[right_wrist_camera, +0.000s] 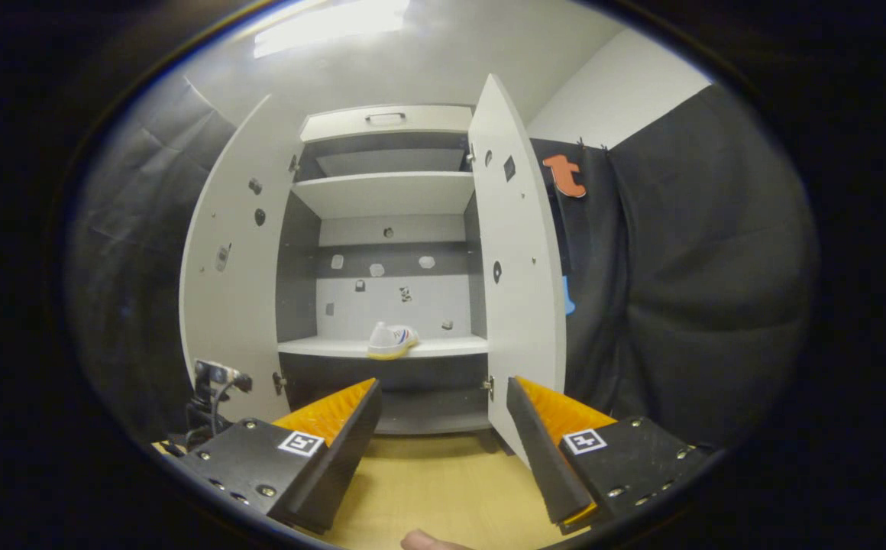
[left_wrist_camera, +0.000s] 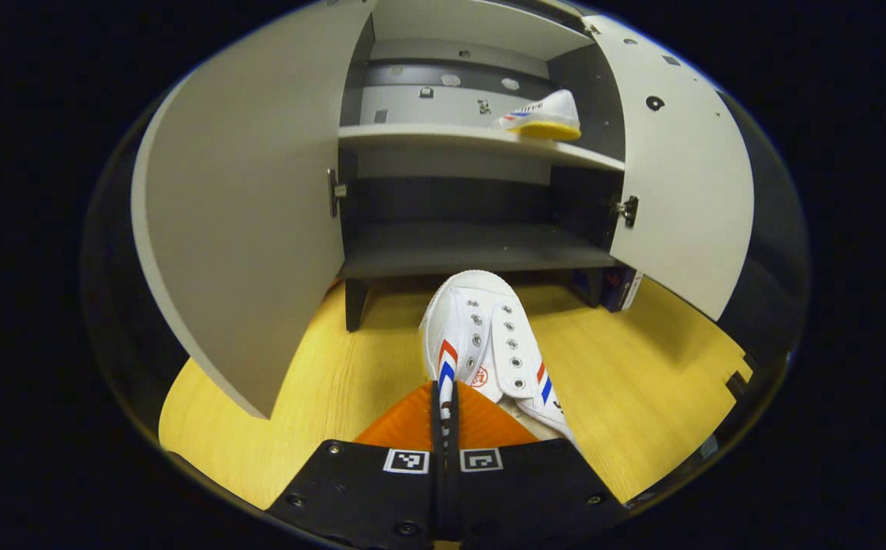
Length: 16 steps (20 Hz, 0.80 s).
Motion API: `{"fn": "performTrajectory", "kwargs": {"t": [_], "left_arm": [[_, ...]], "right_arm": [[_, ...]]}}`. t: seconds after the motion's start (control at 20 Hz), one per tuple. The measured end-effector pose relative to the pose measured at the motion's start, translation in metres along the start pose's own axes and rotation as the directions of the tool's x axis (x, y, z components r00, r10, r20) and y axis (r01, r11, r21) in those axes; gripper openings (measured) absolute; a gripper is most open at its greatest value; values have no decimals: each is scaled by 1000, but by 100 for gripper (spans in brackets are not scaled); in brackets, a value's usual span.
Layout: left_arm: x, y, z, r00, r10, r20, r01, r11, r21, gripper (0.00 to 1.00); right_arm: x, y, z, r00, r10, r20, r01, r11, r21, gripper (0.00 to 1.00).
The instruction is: Grab one shoe with the right hand and put it into the shoe cabinet, grab the other shoe with the left hand and put it into the shoe cabinet; then close the right door with the right hand and the left door with the left hand.
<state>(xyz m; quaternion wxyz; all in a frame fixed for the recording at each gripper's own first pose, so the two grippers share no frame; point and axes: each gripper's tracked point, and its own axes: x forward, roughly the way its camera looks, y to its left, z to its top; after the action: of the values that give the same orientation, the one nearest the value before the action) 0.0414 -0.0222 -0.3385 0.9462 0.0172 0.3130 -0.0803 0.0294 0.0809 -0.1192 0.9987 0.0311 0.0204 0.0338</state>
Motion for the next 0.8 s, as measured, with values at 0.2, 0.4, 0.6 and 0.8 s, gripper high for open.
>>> {"fn": "performTrajectory", "kwargs": {"t": [0.2, 0.4, 0.6, 0.8], "left_arm": [[-26, -9, 52, 994, -5, 109, 4, 1000, 12, 0], [-48, -18, 116, 975, -9, 223, 6, 1000, 12, 0], [-59, -19, 181, 955, 3, 296, 2, 1000, -15, 0], [-59, -14, 251, 928, 49, 370, -43, 999, -25, 0]], "right_arm": [[-7, 3, 10, 999, 24, 28, -24, 1000, -6, 98], [-8, -1, 15, 998, 37, 52, -36, 999, -12, 98], [-6, -12, 24, 997, 34, 66, -35, 999, 4, 98], [1, -25, 39, 996, 41, 83, -44, 999, 30, 98]]}}
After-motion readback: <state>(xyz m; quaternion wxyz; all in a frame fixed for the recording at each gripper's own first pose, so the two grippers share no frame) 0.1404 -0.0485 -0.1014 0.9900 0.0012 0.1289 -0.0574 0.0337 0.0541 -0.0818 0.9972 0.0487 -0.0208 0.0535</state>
